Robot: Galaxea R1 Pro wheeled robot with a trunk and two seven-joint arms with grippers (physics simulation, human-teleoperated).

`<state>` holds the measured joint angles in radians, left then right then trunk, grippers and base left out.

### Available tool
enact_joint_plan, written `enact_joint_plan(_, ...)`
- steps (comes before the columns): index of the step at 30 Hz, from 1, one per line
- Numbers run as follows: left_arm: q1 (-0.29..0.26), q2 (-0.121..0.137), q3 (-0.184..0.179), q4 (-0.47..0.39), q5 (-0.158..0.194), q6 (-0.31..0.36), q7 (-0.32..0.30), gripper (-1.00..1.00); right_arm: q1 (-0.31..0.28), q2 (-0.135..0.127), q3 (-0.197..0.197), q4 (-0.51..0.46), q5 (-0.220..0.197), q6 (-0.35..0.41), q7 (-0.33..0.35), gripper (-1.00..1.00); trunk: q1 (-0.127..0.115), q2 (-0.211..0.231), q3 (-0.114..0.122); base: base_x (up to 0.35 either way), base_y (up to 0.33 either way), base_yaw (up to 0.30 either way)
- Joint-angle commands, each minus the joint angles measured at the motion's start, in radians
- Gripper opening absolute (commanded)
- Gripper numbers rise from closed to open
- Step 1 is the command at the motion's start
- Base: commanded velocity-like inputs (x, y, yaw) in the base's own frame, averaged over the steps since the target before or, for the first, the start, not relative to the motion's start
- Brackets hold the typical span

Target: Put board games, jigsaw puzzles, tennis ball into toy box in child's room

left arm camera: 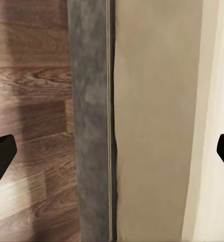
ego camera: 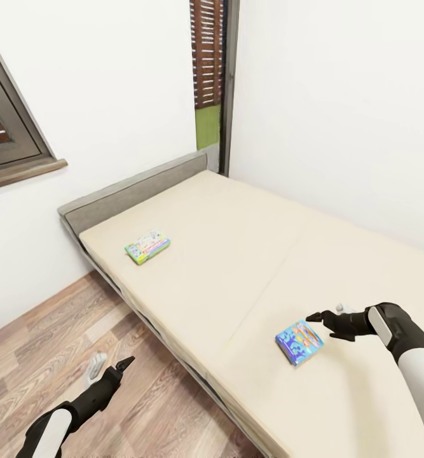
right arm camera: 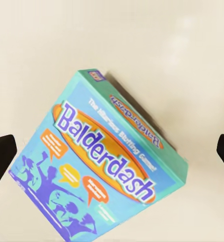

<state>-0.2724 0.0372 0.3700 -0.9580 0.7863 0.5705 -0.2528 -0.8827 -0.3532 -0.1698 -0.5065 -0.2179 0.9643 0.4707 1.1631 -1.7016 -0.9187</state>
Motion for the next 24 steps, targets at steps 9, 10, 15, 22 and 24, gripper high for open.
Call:
enact_joint_plan(9, -0.001, 0.0, 0.003, 0.002, 0.004, 0.008, -0.002, 1.0, 0.003, -0.001, -0.002, -0.001, -0.005, -0.026, 0.05, 1.0, 0.0, 0.0, -0.015, 0.0, 0.0, 0.0)
enact_joint_plan(10, -0.001, 0.0, 0.003, 0.002, 0.004, 0.008, -0.002, 1.0, 0.003, -0.001, -0.002, -0.001, -0.005, -0.028, 0.052, 1.0, 0.0, 0.0, -0.017, 0.0, 0.0, 0.0)
enact_joint_plan(15, -0.001, 0.0, 0.003, 0.003, 0.004, 0.008, -0.001, 1.0, 0.004, -0.001, -0.002, -0.001, -0.006, -0.031, 0.056, 1.0, 0.0, 0.0, -0.025, 0.0, 0.0, 0.0)
enact_joint_plan(22, -0.001, 0.0, 0.003, 0.004, 0.004, 0.008, 0.0, 1.0, 0.005, -0.003, -0.002, -0.001, -0.006, -0.032, 0.059, 1.0, 0.0, 0.0, -0.036, 0.0, 0.0, 0.0)
enact_joint_plan(24, -0.002, 0.0, 0.003, 0.004, 0.004, 0.008, 0.0, 1.0, 0.005, -0.003, -0.002, -0.001, -0.006, -0.032, 0.059, 1.0, 0.0, 0.0, -0.039, 0.0, 0.0, 0.0)
